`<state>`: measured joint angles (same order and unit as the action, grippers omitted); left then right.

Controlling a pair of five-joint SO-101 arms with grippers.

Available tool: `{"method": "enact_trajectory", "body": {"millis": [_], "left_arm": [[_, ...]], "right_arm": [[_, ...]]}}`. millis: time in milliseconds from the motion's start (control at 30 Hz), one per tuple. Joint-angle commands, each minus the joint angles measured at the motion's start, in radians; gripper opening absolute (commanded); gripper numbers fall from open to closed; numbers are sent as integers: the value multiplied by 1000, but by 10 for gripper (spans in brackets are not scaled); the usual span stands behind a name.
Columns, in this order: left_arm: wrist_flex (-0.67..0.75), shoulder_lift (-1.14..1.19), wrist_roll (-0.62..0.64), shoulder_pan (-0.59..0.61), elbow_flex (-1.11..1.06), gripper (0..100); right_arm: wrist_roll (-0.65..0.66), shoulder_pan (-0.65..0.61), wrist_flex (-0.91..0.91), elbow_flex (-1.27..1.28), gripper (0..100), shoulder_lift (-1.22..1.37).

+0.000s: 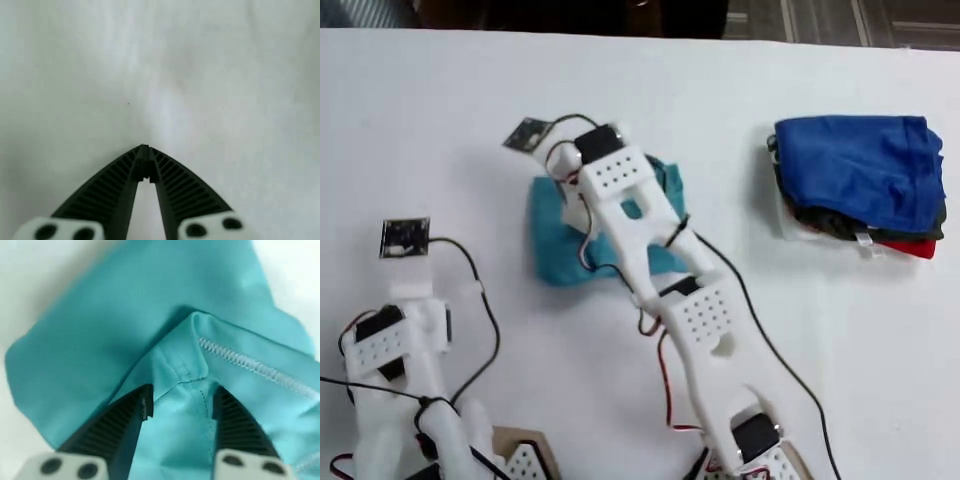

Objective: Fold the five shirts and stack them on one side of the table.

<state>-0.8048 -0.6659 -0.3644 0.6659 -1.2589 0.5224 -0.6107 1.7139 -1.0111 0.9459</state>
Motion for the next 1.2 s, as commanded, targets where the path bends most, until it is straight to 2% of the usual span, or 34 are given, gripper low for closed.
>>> {"method": "enact_trajectory", "body": {"millis": [0, 67, 133, 433, 867, 1167], "left_arm": [[11, -15, 2, 3, 4, 27], [11, -15, 2, 3, 4, 27], [11, -15, 2, 3, 4, 27], [11, -15, 2, 3, 4, 27], [11, -15, 2, 3, 4, 27], [11, -15, 2, 3, 4, 27]], "right_arm": [[9, 7, -10, -17, 72, 10], [9, 7, -10, -17, 11, 22], [3, 18, -8, -17, 36, 19], [6, 70, -2, -17, 19, -143], [8, 259, 54, 2, 19, -285], [9, 265, 53, 416, 19, -503]]}}
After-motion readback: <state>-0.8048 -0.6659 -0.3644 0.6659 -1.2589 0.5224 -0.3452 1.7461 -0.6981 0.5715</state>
